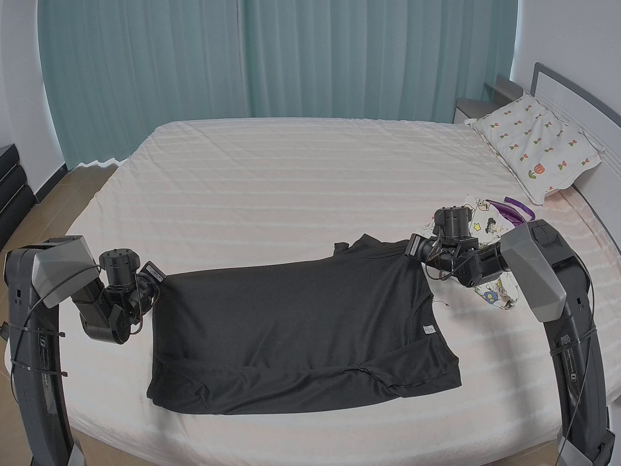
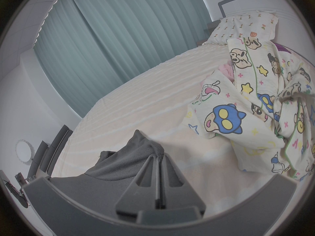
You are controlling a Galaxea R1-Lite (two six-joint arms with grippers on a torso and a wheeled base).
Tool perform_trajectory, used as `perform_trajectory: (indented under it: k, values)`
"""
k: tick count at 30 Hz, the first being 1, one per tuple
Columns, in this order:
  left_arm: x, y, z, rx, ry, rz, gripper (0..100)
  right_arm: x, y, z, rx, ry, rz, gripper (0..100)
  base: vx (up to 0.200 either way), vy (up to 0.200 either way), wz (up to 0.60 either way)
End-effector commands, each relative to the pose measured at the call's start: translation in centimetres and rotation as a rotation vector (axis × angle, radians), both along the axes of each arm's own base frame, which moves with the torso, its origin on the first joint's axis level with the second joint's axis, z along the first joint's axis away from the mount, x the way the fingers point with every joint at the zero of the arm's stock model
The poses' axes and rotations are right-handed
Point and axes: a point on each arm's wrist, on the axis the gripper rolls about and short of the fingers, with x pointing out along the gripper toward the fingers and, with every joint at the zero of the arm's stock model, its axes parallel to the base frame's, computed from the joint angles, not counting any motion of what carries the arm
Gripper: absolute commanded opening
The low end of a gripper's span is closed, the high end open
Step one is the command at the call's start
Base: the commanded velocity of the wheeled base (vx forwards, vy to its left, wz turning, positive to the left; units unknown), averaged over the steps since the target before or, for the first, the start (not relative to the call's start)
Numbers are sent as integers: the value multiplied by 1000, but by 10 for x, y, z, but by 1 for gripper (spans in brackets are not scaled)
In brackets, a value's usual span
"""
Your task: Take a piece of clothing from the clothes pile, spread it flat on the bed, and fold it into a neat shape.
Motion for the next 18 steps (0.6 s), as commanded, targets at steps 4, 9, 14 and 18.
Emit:
perform_trajectory:
  k: [4,9,14,18]
  values:
    - [-7,-1,2,-3,11,-5,0,-16,-4,6,8,8,16,0,0,0,0]
    - [-7,-1,9,1,-5,-12,0,-24,-13,6,23,-33,20,0,0,0,0]
    - [-9,0,20,2,-28,-10,0,-33,-21,10,28,-33,12,0,0,0,0]
    - [-11,6,25,3,-34,6,0,-41,-21,6,35,-74,20,0,0,0,0]
